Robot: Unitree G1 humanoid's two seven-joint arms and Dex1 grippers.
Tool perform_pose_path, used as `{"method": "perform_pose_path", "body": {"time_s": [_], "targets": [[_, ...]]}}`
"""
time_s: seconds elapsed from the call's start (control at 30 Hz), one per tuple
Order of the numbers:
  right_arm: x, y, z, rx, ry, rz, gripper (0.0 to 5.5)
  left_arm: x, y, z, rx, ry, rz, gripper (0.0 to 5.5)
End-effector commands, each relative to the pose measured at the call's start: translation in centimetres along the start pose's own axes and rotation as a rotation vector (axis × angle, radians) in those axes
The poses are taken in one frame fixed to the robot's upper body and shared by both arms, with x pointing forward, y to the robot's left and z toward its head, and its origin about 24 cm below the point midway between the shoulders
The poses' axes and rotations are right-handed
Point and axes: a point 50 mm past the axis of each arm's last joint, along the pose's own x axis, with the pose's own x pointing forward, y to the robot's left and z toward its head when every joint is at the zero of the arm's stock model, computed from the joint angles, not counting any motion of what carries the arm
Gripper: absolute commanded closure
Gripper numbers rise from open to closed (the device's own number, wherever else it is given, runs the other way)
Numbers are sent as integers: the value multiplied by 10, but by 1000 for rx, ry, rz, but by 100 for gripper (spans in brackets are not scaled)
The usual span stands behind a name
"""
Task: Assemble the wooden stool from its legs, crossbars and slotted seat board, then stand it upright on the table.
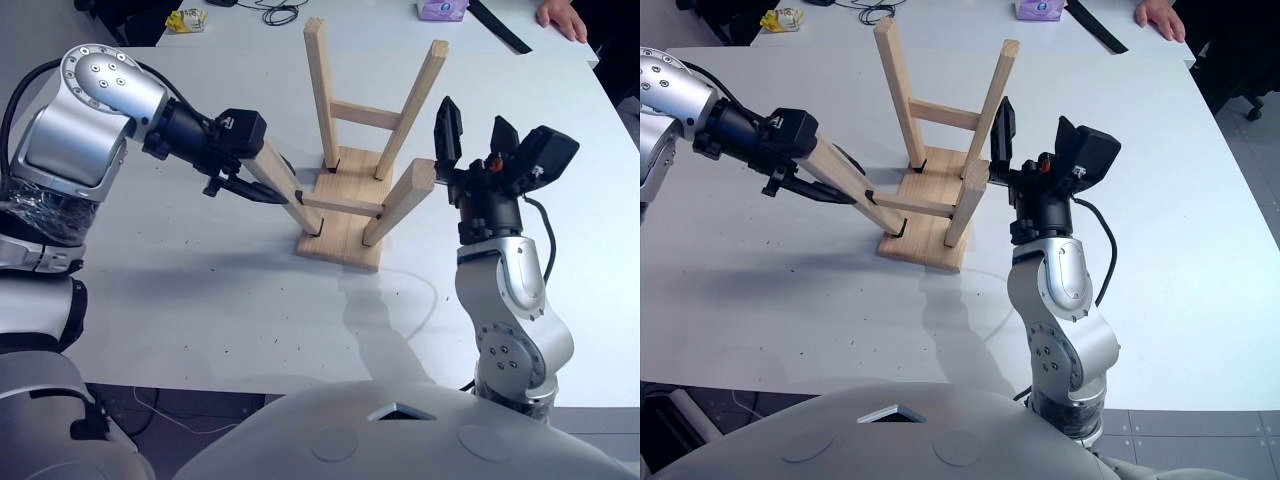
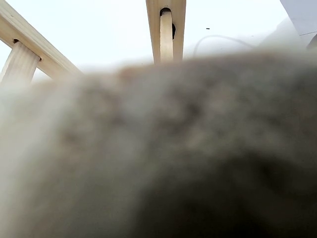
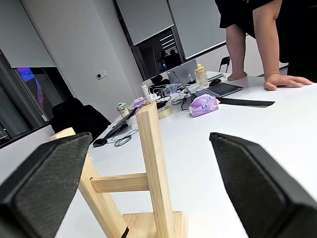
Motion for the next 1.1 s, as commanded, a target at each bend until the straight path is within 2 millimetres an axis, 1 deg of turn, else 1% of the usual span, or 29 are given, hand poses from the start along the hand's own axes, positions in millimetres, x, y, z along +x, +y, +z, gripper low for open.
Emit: {"method": "perform_pose_path", "body": {"time_s": [0.03,0.2,0.43,0.57,0.67,0.73,0.77,0.83,0.9,0.93,0.97,1.03,1.1], "targets": [[5,36,-26,47,181,190,108,76,-17,1,44,-47,-319,345],[6,43,-29,66,194,200,108,84,-16,8,79,-60,-345,345],[5,54,-32,108,218,226,108,107,-15,30,77,-147,-351,345],[6,58,-32,121,226,245,108,118,-17,39,47,-203,-334,345],[9,56,-32,108,229,249,108,125,-15,45,25,-245,-278,345],[13,47,-29,72,210,245,108,128,-10,43,-3,-254,-198,345],[16,40,-24,45,181,245,108,127,-9,41,-14,-259,-163,345],[23,20,-4,-5,90,225,108,124,-8,34,-58,-259,-89,345],[26,2,21,-70,-17,234,108,122,-10,28,-94,-249,-37,345],[27,-3,33,-75,-59,239,108,122,-11,26,-105,-242,-15,345],[29,-6,48,-59,-112,249,128,121,-12,25,-125,-242,14,345],[29,-2,74,-22,-214,298,147,120,-12,26,-158,-253,61,345],[29,7,90,-17,-265,356,187,121,-10,29,-196,-262,103,345]]}}
